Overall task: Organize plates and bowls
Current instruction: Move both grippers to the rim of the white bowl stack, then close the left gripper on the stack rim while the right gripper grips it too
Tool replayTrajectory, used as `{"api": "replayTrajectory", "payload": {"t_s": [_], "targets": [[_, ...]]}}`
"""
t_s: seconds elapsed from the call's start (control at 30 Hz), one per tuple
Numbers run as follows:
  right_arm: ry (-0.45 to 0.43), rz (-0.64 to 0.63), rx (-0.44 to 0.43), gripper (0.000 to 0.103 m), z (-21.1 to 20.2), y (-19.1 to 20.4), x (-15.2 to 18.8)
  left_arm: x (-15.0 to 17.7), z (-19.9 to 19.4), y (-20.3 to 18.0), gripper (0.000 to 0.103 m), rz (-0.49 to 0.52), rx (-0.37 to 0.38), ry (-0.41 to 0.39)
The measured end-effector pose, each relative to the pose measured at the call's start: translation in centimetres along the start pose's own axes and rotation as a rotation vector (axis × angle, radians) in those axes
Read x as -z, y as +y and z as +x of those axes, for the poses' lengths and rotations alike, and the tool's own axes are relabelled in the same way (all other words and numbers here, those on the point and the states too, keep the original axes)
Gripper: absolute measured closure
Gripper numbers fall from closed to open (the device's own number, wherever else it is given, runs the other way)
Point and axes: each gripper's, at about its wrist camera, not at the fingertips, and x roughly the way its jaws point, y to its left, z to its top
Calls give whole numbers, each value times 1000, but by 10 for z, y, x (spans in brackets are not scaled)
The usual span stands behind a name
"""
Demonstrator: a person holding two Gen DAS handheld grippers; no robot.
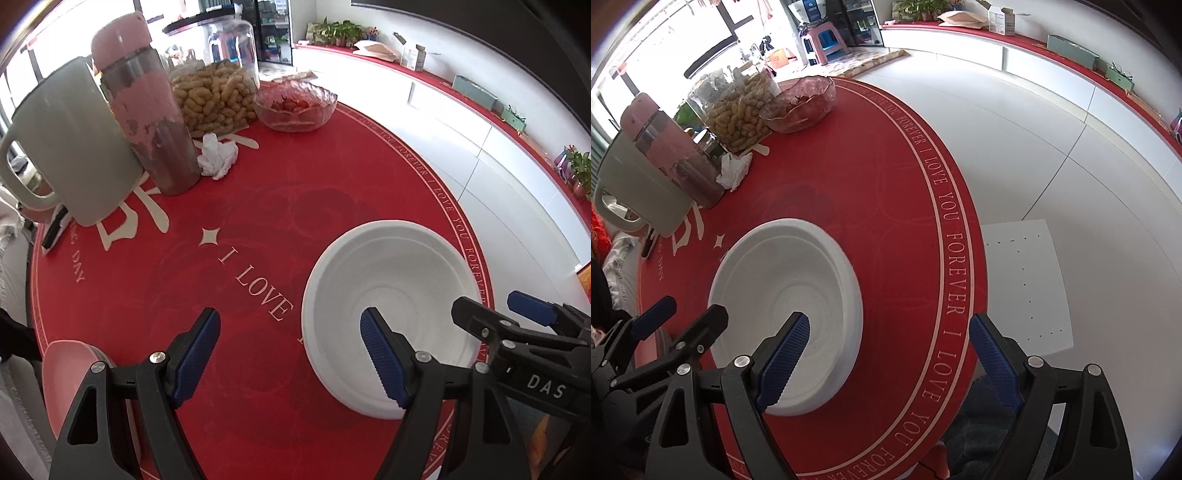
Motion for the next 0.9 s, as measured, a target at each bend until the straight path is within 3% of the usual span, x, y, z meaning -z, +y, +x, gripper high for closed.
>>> {"api": "replayTrajectory", "payload": {"t_s": [0.43, 0.9], "targets": [[48, -27, 31, 14, 18, 1, -3, -2, 29, 3, 22, -17, 9, 100], [67, -58, 74, 14, 32, 5, -2, -2, 44, 1, 22, -8, -2, 139]]}}
